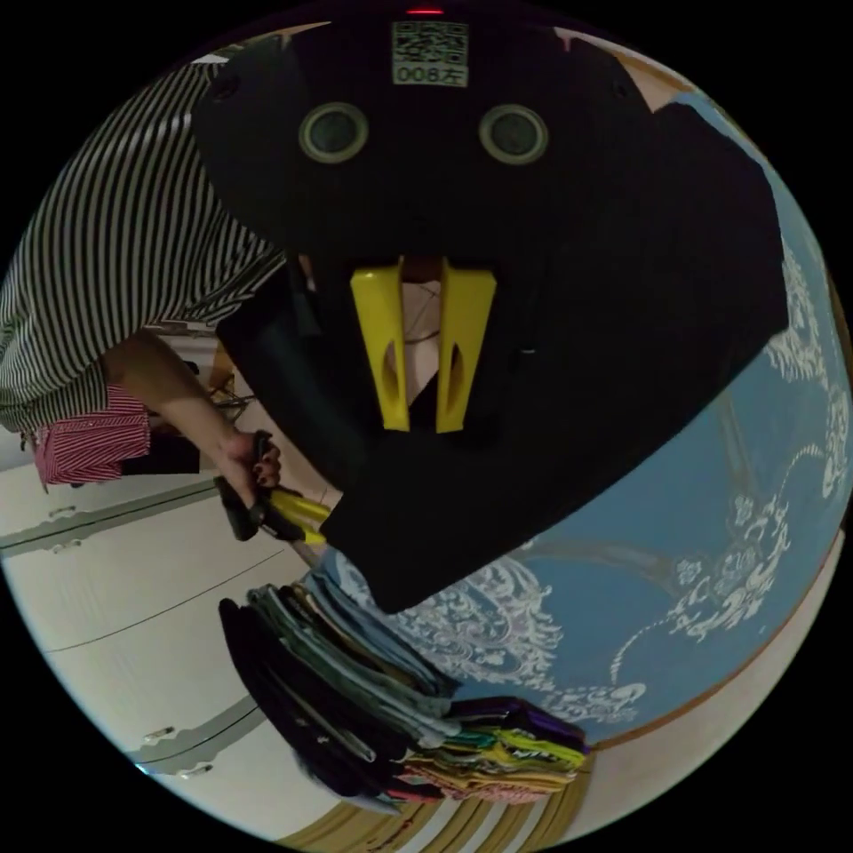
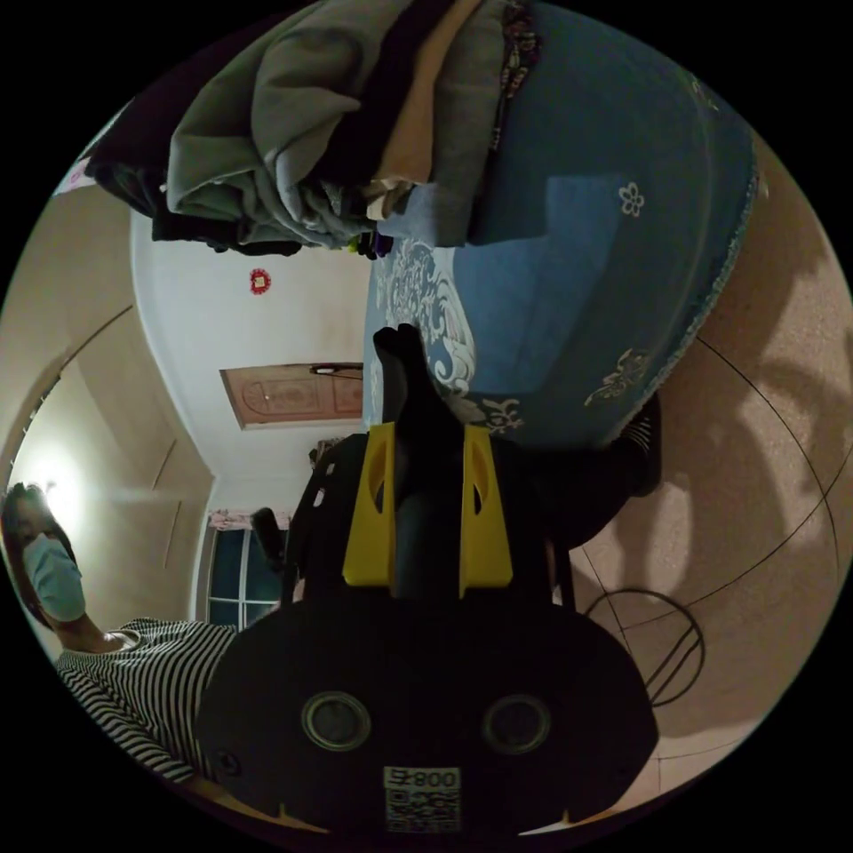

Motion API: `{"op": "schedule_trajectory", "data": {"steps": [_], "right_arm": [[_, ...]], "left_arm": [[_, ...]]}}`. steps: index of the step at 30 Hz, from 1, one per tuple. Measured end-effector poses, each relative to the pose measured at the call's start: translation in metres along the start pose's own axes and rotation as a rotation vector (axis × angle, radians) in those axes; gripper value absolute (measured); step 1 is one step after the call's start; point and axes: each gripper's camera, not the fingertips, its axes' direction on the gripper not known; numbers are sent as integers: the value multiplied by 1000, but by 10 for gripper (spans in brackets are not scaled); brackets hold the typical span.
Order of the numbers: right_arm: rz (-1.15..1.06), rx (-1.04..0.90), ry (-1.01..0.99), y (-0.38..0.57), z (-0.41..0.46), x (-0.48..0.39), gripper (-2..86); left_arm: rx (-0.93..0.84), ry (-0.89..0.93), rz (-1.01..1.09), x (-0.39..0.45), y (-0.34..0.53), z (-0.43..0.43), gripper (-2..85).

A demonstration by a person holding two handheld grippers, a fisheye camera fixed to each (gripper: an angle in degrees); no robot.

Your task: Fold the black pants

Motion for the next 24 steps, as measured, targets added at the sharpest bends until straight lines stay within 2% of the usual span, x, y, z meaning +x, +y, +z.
{"op": "schedule_trajectory", "data": {"steps": [5, 13, 18, 24], "right_arm": [[1, -17, 12, -1, 16, 6, 115], [2, -68, -3, 0, 55, 1, 105], [28, -77, -1, 3, 80, -8, 87], [-17, -61, -34, 11, 104, -36, 59]], "left_arm": [[-14, -18, 129, 0, -75, 6, 79], [-218, -58, 215, -8, -179, 48, 99], [-307, -123, 272, -12, -188, 54, 74], [-298, -62, 258, -31, -184, 26, 29]]}}
